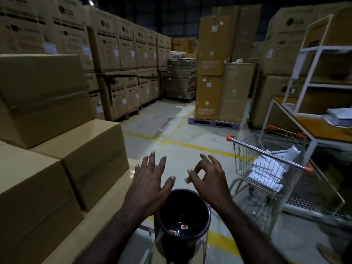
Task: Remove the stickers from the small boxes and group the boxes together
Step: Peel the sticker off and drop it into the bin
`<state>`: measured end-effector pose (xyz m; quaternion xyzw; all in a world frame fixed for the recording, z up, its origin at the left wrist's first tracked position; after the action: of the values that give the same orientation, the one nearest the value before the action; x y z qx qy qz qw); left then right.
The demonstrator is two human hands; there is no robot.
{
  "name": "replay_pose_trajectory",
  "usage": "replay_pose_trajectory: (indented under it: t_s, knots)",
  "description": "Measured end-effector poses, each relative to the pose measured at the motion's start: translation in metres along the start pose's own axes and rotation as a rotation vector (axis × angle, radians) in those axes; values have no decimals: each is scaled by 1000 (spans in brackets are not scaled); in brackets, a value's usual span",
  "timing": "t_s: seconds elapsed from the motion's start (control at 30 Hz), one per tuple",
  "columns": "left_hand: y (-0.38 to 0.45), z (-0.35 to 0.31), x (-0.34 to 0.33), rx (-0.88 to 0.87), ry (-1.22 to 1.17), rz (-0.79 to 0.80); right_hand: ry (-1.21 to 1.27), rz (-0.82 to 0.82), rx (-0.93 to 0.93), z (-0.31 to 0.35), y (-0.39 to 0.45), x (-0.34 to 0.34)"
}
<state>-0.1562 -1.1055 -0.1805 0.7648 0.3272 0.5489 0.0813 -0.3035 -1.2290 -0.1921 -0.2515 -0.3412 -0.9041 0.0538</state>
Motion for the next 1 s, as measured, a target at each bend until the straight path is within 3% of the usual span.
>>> replay_pose_trajectory:
  t_s: [0.27, 0.7, 1.0]
  knots:
    - [31, 48, -69, 40, -30, 117, -88, 60, -86, -49, 24, -59]
    - [68, 99, -157, -42, 91, 256, -169, 206, -218, -113, 31, -140]
    - [67, 101, -190, 76, 23, 340, -215, 385, -236, -160, 10, -172]
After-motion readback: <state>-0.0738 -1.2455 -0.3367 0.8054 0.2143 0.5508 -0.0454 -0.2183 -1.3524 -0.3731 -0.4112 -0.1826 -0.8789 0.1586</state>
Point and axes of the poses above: each hand's wrist, its own y-axis towards the middle knuckle, its own x-axis out of the back of the hand, z = x × y, the point moved 2 cm from there along y, towards the middle knuckle, and after that the axes turned 11 degrees about -z, right-handed, at the moved point
